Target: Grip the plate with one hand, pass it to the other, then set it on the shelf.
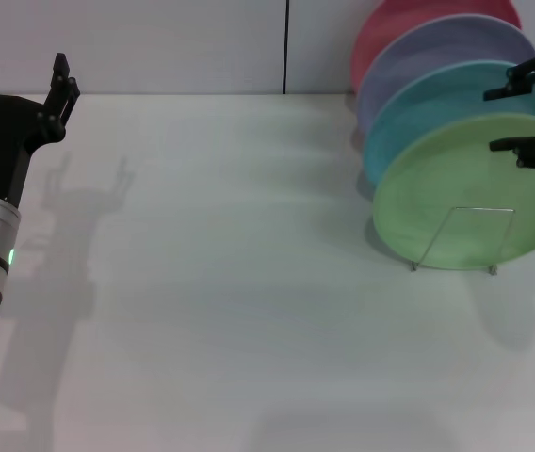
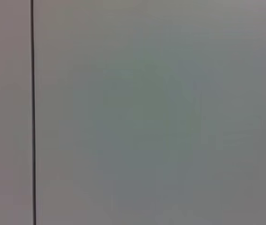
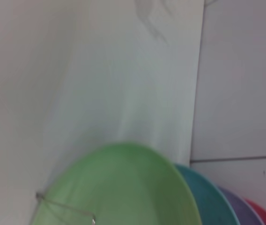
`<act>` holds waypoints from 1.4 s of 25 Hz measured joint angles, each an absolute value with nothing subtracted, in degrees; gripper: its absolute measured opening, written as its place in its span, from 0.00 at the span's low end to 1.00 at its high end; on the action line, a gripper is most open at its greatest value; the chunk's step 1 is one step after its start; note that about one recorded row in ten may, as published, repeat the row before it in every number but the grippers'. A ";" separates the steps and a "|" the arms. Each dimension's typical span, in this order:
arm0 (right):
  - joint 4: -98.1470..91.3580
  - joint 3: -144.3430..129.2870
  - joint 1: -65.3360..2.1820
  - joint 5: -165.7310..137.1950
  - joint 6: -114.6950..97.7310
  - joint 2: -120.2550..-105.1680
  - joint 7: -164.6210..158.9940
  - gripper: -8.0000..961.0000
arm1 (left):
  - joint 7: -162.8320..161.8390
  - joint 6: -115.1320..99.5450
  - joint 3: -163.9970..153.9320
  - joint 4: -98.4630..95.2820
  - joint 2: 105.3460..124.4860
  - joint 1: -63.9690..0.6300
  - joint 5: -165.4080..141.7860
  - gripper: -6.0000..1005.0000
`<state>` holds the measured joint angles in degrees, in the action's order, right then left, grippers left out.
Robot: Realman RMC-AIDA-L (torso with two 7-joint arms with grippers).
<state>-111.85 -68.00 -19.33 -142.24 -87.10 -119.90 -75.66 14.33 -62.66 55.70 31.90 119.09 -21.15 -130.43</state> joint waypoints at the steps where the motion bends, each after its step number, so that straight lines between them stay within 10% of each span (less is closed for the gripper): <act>1: -112.46 -67.97 -19.18 -141.58 -87.82 -119.90 -76.00 0.35 | 14.33 -62.64 55.70 31.89 119.09 -21.17 -130.43 0.82; 9: -115.02 -67.18 -18.35 -132.91 -85.14 -119.89 -83.02 0.64 | 14.32 -62.71 55.76 31.37 119.07 -21.18 -130.43 0.82; 20: -101.06 -58.15 -5.86 -84.33 -47.93 -119.75 -82.42 0.64 | 14.32 -63.13 59.49 30.60 118.64 -20.65 -130.42 0.82; 28: -72.79 -53.55 1.67 -27.28 -74.94 -119.39 -51.97 0.64 | 14.46 -64.72 60.95 29.58 118.49 -20.72 -130.68 0.82; 35: -32.65 -39.42 -6.66 -11.98 -100.97 -118.49 -46.01 0.64 | 14.30 -65.00 62.65 28.57 118.40 -20.89 -130.76 0.82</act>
